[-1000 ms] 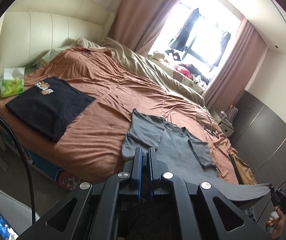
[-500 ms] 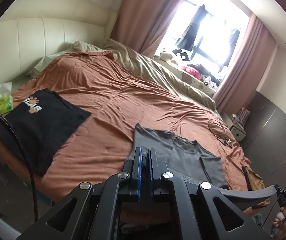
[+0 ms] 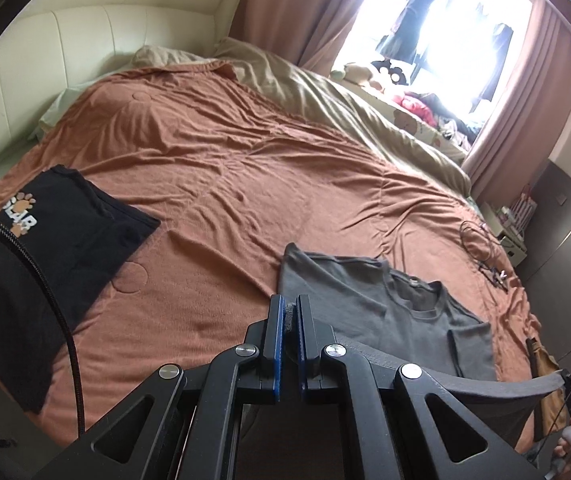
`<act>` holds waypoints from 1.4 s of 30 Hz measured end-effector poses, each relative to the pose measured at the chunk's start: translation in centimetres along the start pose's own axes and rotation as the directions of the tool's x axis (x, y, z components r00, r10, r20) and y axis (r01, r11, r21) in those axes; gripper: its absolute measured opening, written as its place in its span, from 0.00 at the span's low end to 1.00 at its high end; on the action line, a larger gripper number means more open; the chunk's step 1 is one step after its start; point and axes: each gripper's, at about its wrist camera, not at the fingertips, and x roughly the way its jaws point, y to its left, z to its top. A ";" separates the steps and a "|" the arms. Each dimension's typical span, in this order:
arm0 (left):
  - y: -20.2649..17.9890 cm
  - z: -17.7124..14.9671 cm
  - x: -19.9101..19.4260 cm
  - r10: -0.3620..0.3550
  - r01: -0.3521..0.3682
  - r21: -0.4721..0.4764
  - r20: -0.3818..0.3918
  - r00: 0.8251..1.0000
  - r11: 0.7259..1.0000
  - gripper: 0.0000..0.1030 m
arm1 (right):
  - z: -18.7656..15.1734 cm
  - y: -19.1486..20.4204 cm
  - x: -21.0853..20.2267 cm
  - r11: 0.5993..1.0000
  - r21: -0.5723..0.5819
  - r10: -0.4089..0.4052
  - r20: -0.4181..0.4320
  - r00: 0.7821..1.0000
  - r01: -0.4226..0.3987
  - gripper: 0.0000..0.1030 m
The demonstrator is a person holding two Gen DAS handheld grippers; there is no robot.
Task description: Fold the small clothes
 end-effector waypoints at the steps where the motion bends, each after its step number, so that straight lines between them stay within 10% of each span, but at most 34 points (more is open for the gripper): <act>1: 0.0 0.1 1.4 0.007 -0.007 0.001 -0.015 1.000 1.000 0.06 | 0.3 -0.2 0.8 1.000 0.003 -0.006 -0.007 1.000 0.006 0.02; 20: 1.3 -0.1 17.1 0.091 -0.093 0.000 -0.198 0.976 0.996 0.07 | 2.6 -1.6 16.5 0.988 -0.013 -0.152 -0.144 0.978 0.152 0.04; 23: 1.0 -0.1 17.0 0.095 -0.093 0.023 -0.208 0.974 0.995 0.15 | 2.7 -0.6 16.6 0.982 -0.044 -0.190 -0.151 0.970 0.185 0.19; 25: 0.7 -0.2 16.7 0.102 -0.095 0.043 -0.211 0.972 0.995 0.31 | 2.9 0.0 16.1 0.977 -0.066 -0.208 -0.143 0.968 0.201 0.57; 26: 0.6 -0.2 16.4 0.105 -0.096 0.054 -0.208 0.972 0.994 0.33 | 2.9 0.4 15.6 0.975 -0.082 -0.215 -0.134 0.967 0.206 0.60; 33: 0.4 -0.9 14.9 0.132 -0.105 0.121 -0.237 0.962 0.987 0.57 | 1.8 1.3 13.9 0.945 -0.225 -0.279 -0.185 0.942 0.236 0.60; 42: -0.4 -2.9 17.0 0.195 -0.119 0.234 -0.332 0.923 0.965 0.58 | 0.1 1.2 15.7 0.909 -0.320 -0.369 -0.315 0.875 0.268 0.60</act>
